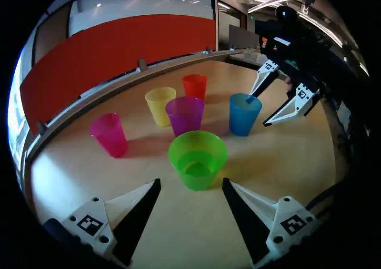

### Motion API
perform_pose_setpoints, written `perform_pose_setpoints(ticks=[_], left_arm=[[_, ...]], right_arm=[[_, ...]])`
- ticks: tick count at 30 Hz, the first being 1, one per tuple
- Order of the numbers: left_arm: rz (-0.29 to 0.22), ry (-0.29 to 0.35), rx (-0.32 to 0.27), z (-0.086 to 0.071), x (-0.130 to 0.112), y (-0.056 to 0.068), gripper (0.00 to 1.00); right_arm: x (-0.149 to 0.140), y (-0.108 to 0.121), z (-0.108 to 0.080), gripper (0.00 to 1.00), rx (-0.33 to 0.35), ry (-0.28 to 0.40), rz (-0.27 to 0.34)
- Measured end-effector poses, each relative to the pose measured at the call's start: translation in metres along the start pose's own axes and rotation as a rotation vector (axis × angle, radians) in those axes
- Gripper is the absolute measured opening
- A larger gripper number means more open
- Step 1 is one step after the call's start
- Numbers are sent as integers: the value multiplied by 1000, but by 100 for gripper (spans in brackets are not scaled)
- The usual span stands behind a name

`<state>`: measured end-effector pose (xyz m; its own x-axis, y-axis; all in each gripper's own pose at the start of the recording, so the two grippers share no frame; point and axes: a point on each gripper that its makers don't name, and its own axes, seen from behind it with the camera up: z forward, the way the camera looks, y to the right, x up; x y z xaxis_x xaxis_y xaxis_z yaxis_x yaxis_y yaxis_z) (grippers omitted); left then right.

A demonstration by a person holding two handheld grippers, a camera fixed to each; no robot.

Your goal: Pour water

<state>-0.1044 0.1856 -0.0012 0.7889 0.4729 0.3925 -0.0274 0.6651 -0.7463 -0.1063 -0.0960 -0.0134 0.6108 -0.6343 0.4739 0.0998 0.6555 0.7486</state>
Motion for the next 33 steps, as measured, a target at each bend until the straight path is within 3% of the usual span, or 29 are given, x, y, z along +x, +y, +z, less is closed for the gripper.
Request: perform_pose_setpoints(ticks=[9,17,23,33], left_arm=[[-40,10,54,-26,-13,-14,96],[-92,59,107,-52,-10,-26,96],[-131,114,157,-70,-6,-36,96],[-185,192,282,-100,-5,-64,96]], right_arm=[[-16,3,-20,100,-39,0,22],[-25,5,-38,100,-85,35,78],[-26,16,-54,100,-150,86,143],[-16,34,-76,100,-267,198,246]])
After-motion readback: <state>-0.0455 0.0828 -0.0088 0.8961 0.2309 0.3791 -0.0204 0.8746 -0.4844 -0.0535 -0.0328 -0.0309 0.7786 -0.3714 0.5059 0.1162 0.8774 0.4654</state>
